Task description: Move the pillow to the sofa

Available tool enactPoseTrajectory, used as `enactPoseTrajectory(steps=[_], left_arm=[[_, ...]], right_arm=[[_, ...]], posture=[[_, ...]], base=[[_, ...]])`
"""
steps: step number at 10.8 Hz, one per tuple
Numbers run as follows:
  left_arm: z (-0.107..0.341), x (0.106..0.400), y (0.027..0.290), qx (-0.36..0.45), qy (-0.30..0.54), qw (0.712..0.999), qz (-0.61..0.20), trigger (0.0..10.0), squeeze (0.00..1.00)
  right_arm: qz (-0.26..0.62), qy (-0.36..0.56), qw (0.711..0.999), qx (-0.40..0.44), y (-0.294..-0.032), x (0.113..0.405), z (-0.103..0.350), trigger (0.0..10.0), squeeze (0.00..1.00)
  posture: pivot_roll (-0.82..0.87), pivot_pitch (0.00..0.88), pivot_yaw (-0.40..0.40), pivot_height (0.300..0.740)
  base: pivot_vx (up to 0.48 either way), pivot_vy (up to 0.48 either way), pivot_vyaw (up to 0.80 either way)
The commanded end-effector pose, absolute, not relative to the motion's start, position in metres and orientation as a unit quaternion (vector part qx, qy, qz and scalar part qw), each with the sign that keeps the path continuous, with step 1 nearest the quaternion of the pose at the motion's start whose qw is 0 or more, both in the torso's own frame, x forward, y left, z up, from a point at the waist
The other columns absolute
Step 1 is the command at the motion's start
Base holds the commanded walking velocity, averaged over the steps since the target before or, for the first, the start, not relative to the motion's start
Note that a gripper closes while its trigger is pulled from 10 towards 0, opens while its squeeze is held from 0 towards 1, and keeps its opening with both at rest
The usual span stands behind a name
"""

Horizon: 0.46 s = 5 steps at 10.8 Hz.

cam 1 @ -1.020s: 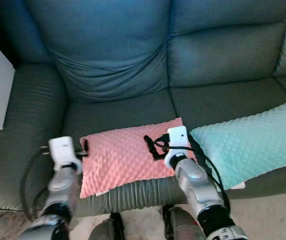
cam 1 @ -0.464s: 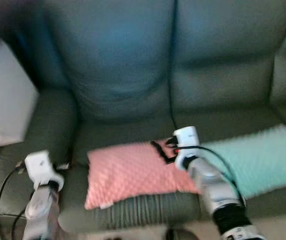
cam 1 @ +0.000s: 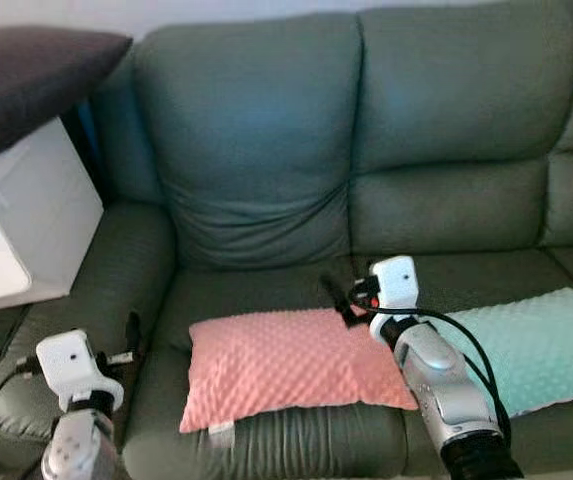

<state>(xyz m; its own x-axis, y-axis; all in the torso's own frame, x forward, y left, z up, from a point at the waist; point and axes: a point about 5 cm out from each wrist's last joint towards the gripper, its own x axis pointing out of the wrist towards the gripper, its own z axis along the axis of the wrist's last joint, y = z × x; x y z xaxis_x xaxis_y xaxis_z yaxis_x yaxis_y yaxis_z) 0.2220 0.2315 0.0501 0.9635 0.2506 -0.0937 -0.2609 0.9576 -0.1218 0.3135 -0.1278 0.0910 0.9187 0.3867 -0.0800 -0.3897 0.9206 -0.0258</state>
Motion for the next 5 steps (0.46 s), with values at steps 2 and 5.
enactPoseTrajectory(steps=[2, 5], left_arm=[[0.060, 0.220, 0.232, -0.055, 0.025, 0.989, 0.138, 10.0, 1.00], [0.064, 0.231, 0.226, -0.067, 0.031, 0.982, 0.173, 10.0, 0.59]], right_arm=[[0.205, -0.007, 0.978, -0.026, -0.120, 0.320, 0.110, 10.0, 1.00], [0.224, -0.024, 0.974, -0.025, -0.112, 0.325, 0.118, 10.0, 1.00]], posture=[[-0.20, 0.000, 0.073, 0.740], [-0.18, 0.000, 0.050, 0.740]], base=[[0.000, 0.000, 0.00], [0.000, 0.000, 0.00]])
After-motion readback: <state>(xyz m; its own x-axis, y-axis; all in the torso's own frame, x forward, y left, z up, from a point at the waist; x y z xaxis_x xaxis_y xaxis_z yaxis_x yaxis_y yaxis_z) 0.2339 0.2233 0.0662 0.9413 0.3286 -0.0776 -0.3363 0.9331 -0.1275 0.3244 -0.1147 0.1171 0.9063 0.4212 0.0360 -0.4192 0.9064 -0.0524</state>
